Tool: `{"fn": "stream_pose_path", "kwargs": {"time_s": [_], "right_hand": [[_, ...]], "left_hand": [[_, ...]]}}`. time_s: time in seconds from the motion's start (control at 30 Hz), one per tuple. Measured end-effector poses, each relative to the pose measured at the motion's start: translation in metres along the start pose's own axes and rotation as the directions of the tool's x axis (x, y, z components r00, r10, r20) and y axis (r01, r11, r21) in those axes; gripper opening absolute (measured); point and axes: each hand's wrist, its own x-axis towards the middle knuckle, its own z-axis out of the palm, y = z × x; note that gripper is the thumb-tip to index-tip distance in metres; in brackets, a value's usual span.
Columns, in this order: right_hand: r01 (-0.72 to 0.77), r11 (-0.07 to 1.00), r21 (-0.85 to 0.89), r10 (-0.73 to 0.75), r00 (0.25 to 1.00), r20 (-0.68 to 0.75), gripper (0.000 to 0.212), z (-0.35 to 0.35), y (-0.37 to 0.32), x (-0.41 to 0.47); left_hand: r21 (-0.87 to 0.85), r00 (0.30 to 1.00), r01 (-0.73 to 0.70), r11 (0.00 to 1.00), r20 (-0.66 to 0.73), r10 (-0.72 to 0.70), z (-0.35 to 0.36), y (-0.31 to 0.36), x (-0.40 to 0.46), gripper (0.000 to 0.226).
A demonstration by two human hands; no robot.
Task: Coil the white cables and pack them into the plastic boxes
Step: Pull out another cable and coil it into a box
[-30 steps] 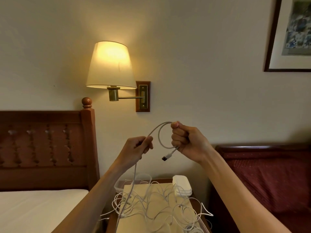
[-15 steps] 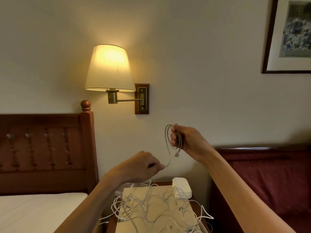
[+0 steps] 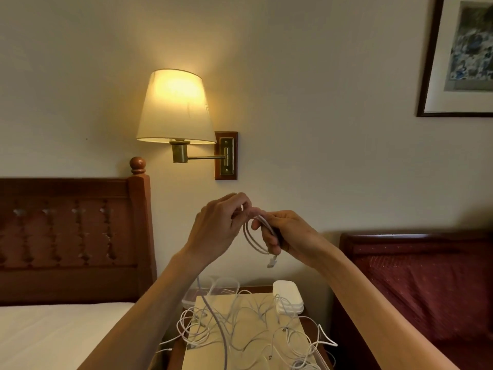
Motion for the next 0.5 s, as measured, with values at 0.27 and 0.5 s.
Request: {"fn": "stream_pose_path", "kwargs": {"time_s": [0.27, 0.5], "right_hand": [[-0.119, 0.933, 0.34, 0.086, 0.99, 0.111, 0.038, -0.006, -0.001, 0.001], [-0.128, 0.796, 0.592, 0.02, 0.983, 0.185, 0.036, 0.005, 0.003, 0.004]], "left_hand": [[-0.548, 0.828, 0.549, 0.631, 0.456, -0.325, -0.001, 0.01, -0.003, 0.043], [-0.659, 0.85, 0.512, 0.551, 0.294, -0.438, 0.01, 0.016, -0.001, 0.05]]}}
